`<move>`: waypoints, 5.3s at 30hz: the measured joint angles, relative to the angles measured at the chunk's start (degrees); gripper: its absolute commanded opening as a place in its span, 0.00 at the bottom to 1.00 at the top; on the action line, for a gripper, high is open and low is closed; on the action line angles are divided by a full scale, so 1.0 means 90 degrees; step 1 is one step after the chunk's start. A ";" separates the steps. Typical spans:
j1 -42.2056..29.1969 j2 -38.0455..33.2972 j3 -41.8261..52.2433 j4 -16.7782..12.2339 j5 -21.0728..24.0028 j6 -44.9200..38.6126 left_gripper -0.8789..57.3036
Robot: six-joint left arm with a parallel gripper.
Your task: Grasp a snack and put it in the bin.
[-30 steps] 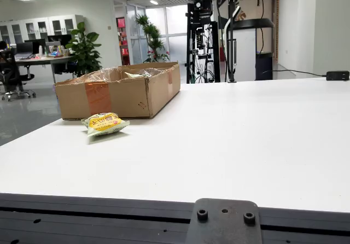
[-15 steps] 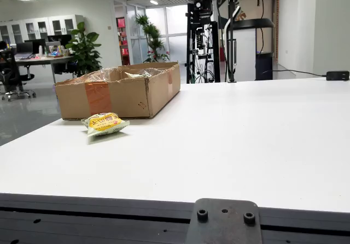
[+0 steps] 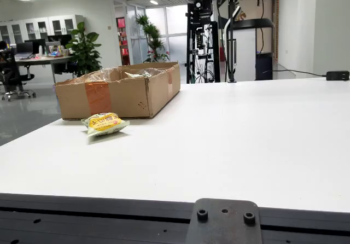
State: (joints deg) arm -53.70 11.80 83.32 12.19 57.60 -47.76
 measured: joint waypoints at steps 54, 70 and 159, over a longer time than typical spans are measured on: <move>0.1622 0.1134 -0.0066 0.0323 -0.0892 0.0979 0.69; 0.1838 0.1671 0.0121 0.0284 -0.1041 0.2153 0.72; 0.2007 0.3811 0.0429 0.0176 -0.2945 0.4694 0.84</move>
State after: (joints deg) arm -35.63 46.10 87.18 13.78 31.10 -5.51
